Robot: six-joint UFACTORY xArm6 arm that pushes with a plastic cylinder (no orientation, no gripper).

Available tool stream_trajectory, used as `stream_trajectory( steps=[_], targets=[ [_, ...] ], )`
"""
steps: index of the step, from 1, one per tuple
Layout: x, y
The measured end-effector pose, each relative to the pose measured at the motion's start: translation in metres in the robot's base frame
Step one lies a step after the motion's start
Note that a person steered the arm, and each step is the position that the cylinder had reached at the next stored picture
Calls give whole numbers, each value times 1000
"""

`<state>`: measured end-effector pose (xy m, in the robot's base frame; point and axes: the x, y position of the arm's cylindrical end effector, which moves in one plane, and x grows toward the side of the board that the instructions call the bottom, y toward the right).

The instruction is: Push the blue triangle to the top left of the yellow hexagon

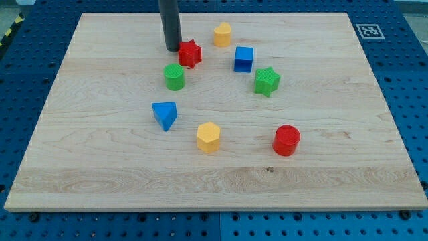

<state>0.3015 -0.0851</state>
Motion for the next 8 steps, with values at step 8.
stream_trajectory(
  steps=[8],
  targets=[
    [178,-119]
  ],
)
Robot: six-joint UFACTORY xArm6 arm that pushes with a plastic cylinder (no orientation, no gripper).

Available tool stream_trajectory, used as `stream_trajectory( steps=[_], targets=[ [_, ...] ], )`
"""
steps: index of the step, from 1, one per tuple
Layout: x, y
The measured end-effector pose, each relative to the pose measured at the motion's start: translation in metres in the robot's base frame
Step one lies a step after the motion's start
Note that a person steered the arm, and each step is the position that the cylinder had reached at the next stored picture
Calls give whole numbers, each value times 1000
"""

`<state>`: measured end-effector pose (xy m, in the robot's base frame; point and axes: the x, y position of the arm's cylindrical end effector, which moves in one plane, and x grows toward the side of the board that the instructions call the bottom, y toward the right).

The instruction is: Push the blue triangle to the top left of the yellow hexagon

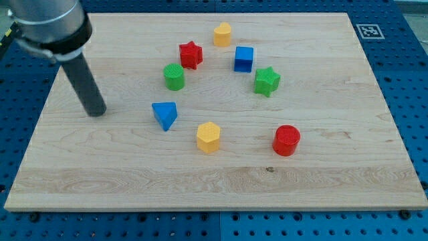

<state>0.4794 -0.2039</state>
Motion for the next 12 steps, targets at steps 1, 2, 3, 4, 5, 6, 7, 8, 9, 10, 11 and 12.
stream_trajectory(
  steps=[1,2,3,4,5,6,7,8,9,10,11,12],
  targets=[
    [15,0],
    [15,13],
    [15,51],
    [15,82],
    [15,105],
    [15,124],
    [16,137],
    [21,137],
    [21,99],
    [20,96],
    [17,98],
    [10,99]
  ],
)
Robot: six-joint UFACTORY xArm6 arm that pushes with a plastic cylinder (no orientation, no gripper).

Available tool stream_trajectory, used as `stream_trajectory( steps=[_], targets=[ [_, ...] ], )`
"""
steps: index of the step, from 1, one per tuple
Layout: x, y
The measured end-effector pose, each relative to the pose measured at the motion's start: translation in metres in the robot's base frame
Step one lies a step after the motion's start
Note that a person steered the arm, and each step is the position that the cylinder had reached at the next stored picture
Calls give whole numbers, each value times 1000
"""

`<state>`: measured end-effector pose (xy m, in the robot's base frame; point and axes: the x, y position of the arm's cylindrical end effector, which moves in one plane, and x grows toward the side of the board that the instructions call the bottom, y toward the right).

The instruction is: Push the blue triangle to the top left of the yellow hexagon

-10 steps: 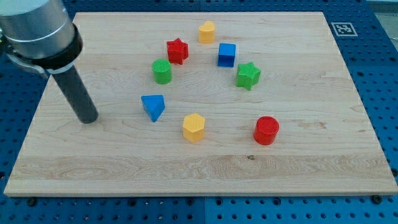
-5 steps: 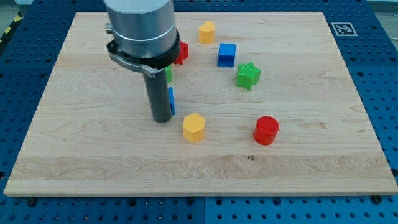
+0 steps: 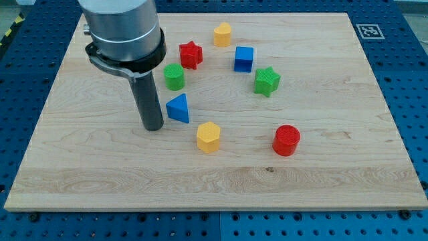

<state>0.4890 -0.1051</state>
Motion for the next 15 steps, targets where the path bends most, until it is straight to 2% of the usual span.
stream_trajectory(
  steps=[5,7,10,13,15],
  targets=[
    [-1,56],
    [-33,-2],
    [-49,-6],
    [-44,30],
    [-44,34]
  ],
)
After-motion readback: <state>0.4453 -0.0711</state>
